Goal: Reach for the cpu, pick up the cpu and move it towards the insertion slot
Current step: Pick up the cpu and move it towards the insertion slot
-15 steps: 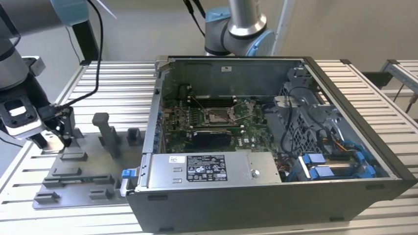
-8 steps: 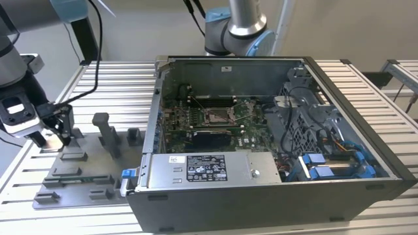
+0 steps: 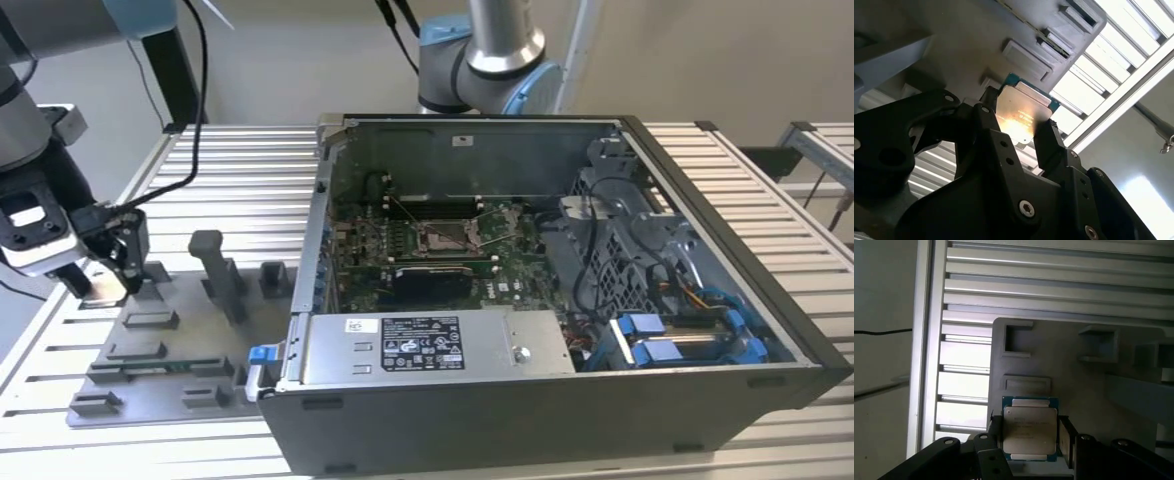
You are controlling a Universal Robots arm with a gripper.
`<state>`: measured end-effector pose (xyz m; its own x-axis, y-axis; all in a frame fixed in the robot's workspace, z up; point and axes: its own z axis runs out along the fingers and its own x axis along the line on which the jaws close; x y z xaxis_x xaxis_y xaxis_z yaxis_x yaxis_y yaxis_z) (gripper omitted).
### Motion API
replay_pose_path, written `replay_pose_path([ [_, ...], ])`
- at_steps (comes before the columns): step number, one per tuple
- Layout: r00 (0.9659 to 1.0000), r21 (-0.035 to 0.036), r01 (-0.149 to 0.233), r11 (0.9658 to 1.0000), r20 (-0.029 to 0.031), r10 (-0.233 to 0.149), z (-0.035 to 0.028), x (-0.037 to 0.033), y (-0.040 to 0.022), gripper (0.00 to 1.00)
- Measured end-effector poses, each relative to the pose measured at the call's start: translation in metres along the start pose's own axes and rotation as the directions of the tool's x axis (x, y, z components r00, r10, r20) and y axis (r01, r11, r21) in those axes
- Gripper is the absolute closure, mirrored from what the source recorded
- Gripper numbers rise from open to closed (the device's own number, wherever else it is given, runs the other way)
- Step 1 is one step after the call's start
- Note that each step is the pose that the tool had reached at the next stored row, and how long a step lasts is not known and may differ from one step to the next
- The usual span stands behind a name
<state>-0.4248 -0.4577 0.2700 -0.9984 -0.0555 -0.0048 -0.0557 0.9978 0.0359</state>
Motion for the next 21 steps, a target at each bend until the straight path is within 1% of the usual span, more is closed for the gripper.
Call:
replay_pose_path([
  [11,1.0,0.0,0.0,1.0,-0.0001,0.0,-0.0131,0.0,0.0005,1.0],
  [21,1.0,-0.0001,0.0,1.0,0.0,0.0,-0.0302,-0.0002,0.001,1.0],
])
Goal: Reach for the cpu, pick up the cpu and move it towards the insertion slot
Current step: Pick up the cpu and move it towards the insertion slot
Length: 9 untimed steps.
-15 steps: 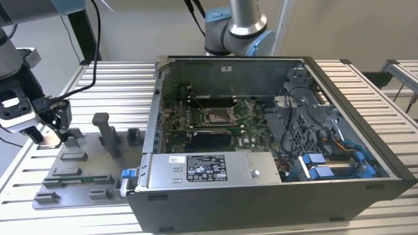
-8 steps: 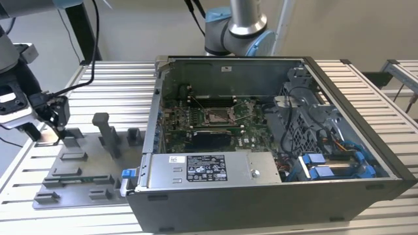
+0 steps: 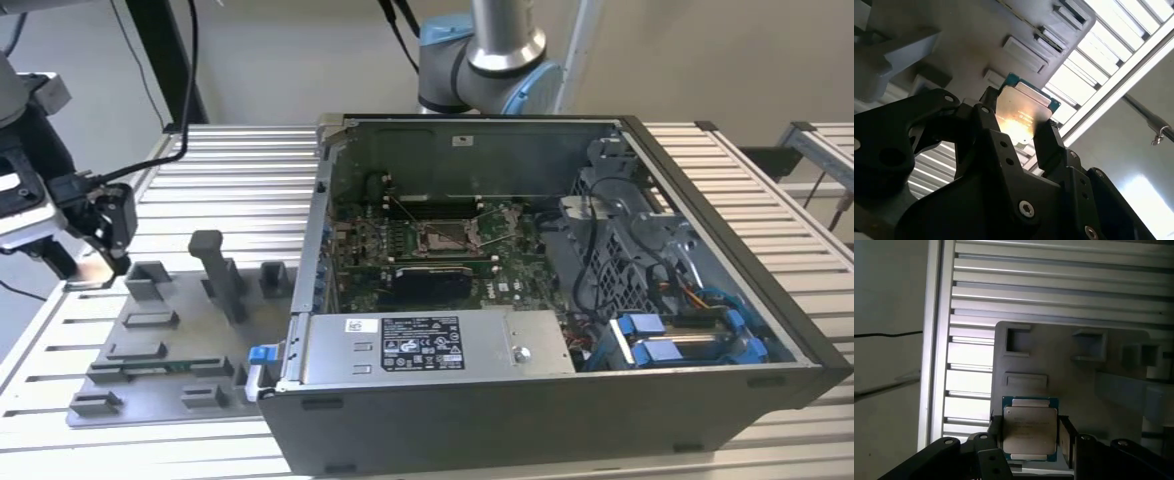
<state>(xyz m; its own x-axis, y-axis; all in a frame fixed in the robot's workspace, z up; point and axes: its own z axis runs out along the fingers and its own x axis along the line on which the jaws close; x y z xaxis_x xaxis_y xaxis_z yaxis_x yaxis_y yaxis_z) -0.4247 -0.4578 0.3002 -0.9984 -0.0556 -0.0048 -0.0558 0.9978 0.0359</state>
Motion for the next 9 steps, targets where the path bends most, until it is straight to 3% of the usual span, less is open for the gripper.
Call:
replay_pose_path([
  [9,1.0,0.0,0.0,1.0,0.0,0.0,-0.0115,0.0,0.0004,1.0],
])
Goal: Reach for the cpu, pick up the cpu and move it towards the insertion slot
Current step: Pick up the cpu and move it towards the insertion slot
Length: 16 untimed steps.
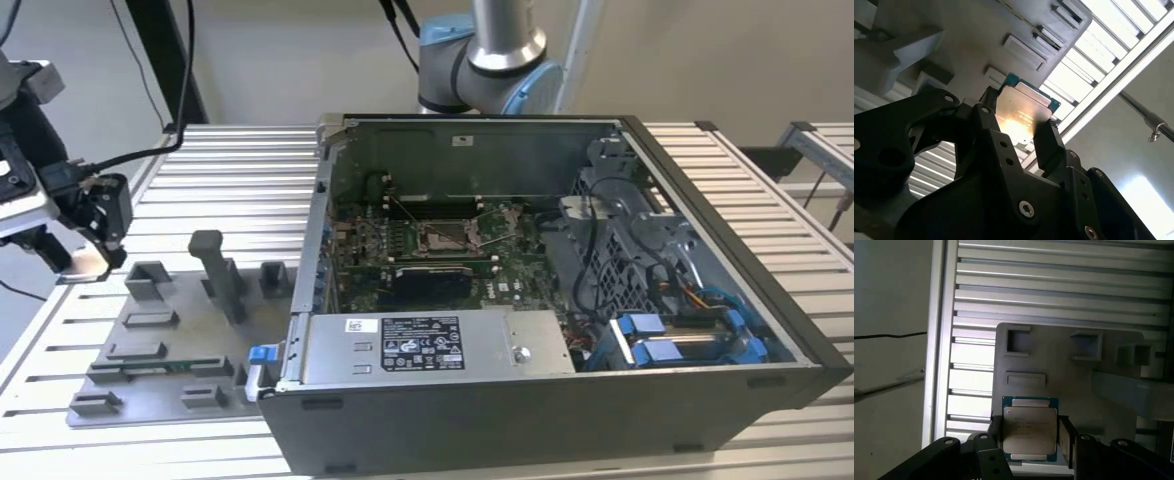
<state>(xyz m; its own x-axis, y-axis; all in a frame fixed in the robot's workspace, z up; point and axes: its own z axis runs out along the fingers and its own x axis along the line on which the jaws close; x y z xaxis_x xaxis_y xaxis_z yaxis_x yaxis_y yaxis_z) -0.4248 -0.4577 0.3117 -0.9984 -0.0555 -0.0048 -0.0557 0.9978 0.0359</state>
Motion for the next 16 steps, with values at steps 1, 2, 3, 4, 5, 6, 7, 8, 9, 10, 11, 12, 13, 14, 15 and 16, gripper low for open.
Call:
replay_pose_path([
  [1,1.0,0.0,0.0,1.0,0.0001,0.0,-0.0011,0.0,0.0,1.0],
  [2,1.0,0.0,0.0,1.0,0.0001,0.0,-0.0023,0.0,0.0001,1.0],
  [3,1.0,0.0,0.0,1.0,0.0,0.0,-0.0034,0.0,0.0001,1.0],
  [4,1.0,0.0,0.0,1.0,0.0001,0.0,-0.0044,0.0,0.0002,1.0],
  [5,1.0,0.0,0.0,1.0,0.0,0.0,-0.0055,0.0,0.0002,1.0],
  [6,1.0,0.0001,0.0,1.0,0.0,0.0,-0.0067,0.0,0.0002,1.0],
  [7,1.0,0.0,0.0,1.0,0.0001,0.0,-0.0076,0.0,0.0003,1.0],
  [8,1.0,0.0,0.0,1.0,0.0001,0.0,-0.0088,0.0,0.0003,1.0],
  [9,1.0,0.0,0.0,1.0,0.0,0.0,-0.0101,-0.0001,0.0004,1.0],
  [10,1.0,0.0001,0.0,1.0,-0.0001,0.0,-0.0115,-0.0001,0.0004,1.0],
  [11,1.0,0.0,0.0,1.0,0.0,0.0,-0.0128,-0.0001,0.0005,1.0],
  [12,1.0,0.0001,0.0,1.0,0.0,0.0,-0.0143,-0.0001,0.0005,1.0],
  [13,1.0,0.0,0.0,1.0,0.0001,0.0,-0.0157,-0.0001,0.0006,1.0],
  [14,1.0,0.0,0.0,1.0,0.0,0.0,-0.0174,-0.0001,0.0006,1.0],
  [15,1.0,0.0,0.0,1.0,0.0001,0.0,-0.0189,-0.0001,0.0007,1.0],
  [16,1.0,0.0,0.0,1.0,0.0001,0.0,-0.0204,-0.0001,0.0008,1.0],
])
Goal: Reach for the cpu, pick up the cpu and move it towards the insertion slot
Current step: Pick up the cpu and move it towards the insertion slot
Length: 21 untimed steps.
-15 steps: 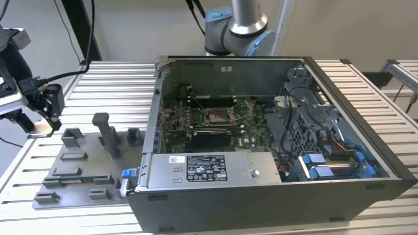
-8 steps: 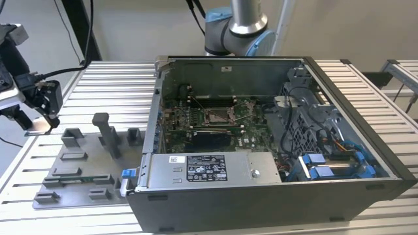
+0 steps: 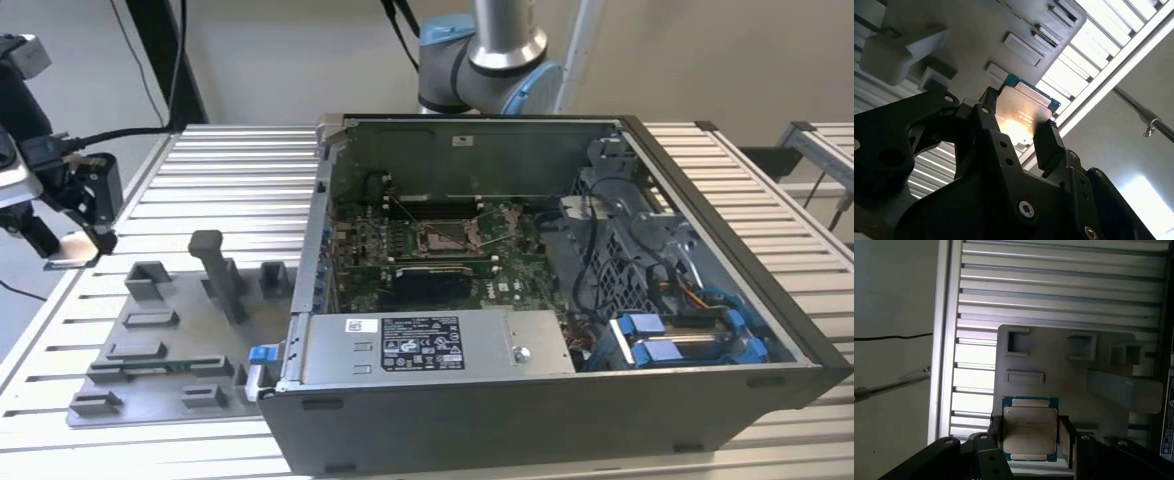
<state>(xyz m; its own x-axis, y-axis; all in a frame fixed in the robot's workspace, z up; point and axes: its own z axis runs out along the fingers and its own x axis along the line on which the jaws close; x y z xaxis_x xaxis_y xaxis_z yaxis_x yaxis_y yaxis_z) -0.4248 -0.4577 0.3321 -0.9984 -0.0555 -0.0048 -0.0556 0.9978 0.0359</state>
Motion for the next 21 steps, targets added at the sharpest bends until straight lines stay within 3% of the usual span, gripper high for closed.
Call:
replay_pose_path([
  [13,1.0,0.0001,0.0,1.0,-0.0001,0.0,-0.018,-0.0001,0.0006,1.0],
  [21,1.0,0.0001,0.0,1.0,-0.0001,0.0,-0.0259,-0.0001,0.0009,1.0],
])
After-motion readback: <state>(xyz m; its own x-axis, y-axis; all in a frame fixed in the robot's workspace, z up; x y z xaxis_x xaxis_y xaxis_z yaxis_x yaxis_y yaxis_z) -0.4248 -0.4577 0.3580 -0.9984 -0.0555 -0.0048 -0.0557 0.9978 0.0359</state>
